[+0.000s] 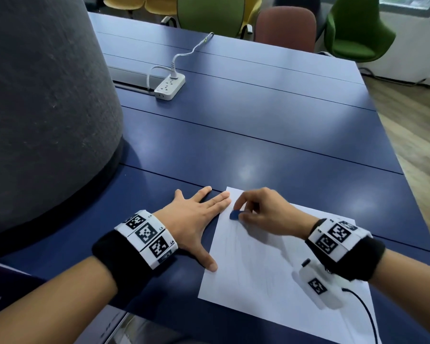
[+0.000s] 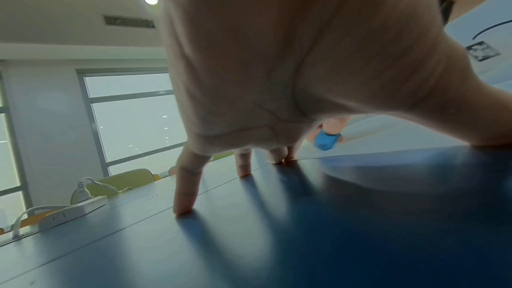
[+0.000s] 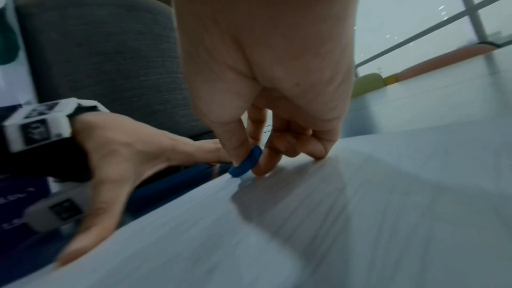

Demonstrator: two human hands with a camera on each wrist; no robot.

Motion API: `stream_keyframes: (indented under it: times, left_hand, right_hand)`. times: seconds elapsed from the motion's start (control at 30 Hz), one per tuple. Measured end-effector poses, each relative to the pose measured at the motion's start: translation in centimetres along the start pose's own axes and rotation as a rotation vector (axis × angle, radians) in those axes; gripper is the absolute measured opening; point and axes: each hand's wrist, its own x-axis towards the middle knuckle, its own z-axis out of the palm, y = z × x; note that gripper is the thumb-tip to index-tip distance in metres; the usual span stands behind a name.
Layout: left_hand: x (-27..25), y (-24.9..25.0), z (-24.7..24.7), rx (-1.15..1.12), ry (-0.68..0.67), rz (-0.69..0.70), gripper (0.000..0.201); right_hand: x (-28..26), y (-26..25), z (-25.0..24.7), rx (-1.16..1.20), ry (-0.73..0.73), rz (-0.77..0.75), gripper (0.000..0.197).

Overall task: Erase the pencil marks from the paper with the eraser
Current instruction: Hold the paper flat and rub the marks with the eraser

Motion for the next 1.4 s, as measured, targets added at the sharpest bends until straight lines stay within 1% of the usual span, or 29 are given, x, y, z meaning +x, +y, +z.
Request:
stream_keyframes:
  times: [0.07, 0.1, 0.13, 0.27, 0.3, 0.4, 0.43, 0.47, 0.57, 0.6, 0.7, 0.73, 0.8, 0.87, 0.9, 0.93, 1.03, 1.07, 1.2, 1.23, 1.33, 1.4]
  left_hand:
    - [0.0, 0.0, 0.0, 0.003, -0.002, -0.002, 0.142]
    - [0.0, 0.0, 0.1, 0.006, -0.001, -0.002, 0.141]
    - [0.0, 0.0, 0.1, 0.010, 0.001, -0.004, 0.141]
    - [0.0, 0.1, 0.0, 0.012, -0.005, -0.005, 0.141]
    - [0.0, 0.1, 0.0, 0.011, -0.006, -0.004, 0.141]
    - [0.0, 0.1, -0.1, 0.002, -0.007, -0.007, 0.142]
    - [0.0, 0.1, 0.0, 0.002, -0.009, -0.008, 0.142]
    - [0.0, 0.1, -0.1, 0.005, -0.013, -0.009, 0.141]
    - [-0.1, 0.2, -0.2, 0.005, -0.021, -0.011, 0.140]
    - [-0.1, 0.2, -0.1, 0.002, -0.019, -0.010, 0.140]
    - [-0.1, 0.2, -0.2, -0.008, -0.010, -0.008, 0.141]
    - [-0.1, 0.2, -0.2, -0.010, -0.009, -0.009, 0.141]
    - [-0.1, 0.2, -0.1, -0.009, -0.009, -0.008, 0.141]
    - [-0.2, 0.2, -0.1, 0.001, -0.008, -0.004, 0.140]
    - [-0.2, 0.2, 0.0, 0.005, -0.005, -0.001, 0.140]
    - [-0.2, 0.1, 0.0, 0.005, -0.002, 0.000, 0.140]
    - [-0.2, 0.1, -0.1, -0.011, -0.006, -0.006, 0.140]
    - [-0.1, 0.2, -0.1, -0.010, -0.007, -0.007, 0.140]
    - [-0.2, 0.3, -0.2, 0.013, -0.017, -0.009, 0.139]
    - [-0.2, 0.3, -0.2, 0.015, -0.018, -0.008, 0.138]
    - [-0.2, 0.3, -0.2, 0.009, -0.014, -0.003, 0.139]
    - [-0.1, 0.2, -0.2, 0.005, -0.011, -0.004, 0.139]
  right_hand:
    - [0.8, 0.6, -0.7, 0.046, 0.090, 0.053, 0.013]
    - [0.9, 0.8, -0.7, 0.071, 0.105, 0.064, 0.013]
    - [0.6, 0.6, -0.5, 0.085, 0.088, 0.057, 0.013]
    - [-2.1, -0.9, 1.0, 0.033, -0.103, -0.046, 0.014]
    - [-1.9, -0.9, 0.9, 0.015, -0.092, -0.047, 0.014]
    - [-0.5, 0.0, 0.3, 0.040, 0.062, 0.015, 0.013]
    - [-0.4, 0.0, 0.3, 0.058, 0.077, 0.021, 0.012]
    - [-0.7, -0.1, 0.5, 0.067, 0.059, 0.009, 0.012]
    - [-2.1, -1.2, 1.4, 0.030, -0.067, -0.053, 0.014]
    - [-2.1, -1.4, 1.3, 0.010, -0.074, -0.060, 0.014]
    - [-0.4, -0.8, 0.4, 0.034, 0.045, 0.010, 0.014]
    - [0.0, -0.7, 0.4, 0.051, 0.064, 0.024, 0.014]
    - [-0.7, -0.9, 0.8, 0.053, 0.018, -0.014, 0.014]
    - [-2.0, -1.7, 1.4, 0.033, -0.101, -0.070, 0.013]
    - [-2.2, -1.9, 1.4, 0.012, -0.131, -0.080, 0.013]
    - [-1.9, -1.8, 1.1, -0.007, -0.112, -0.073, 0.013]
    - [-0.5, -1.2, 0.2, -0.007, 0.027, -0.015, 0.015]
    - [-0.5, -1.2, 0.3, 0.003, 0.029, -0.017, 0.015]
    - [-2.9, -2.1, 1.5, -0.045, -0.145, -0.133, 0.015]
    - [-2.9, -2.2, 1.4, -0.080, -0.140, -0.141, 0.016]
    - [-2.0, -1.7, 1.1, -0.143, -0.030, -0.097, 0.019]
    - [-2.2, -1.6, 1.4, -0.153, -0.019, -0.122, 0.017]
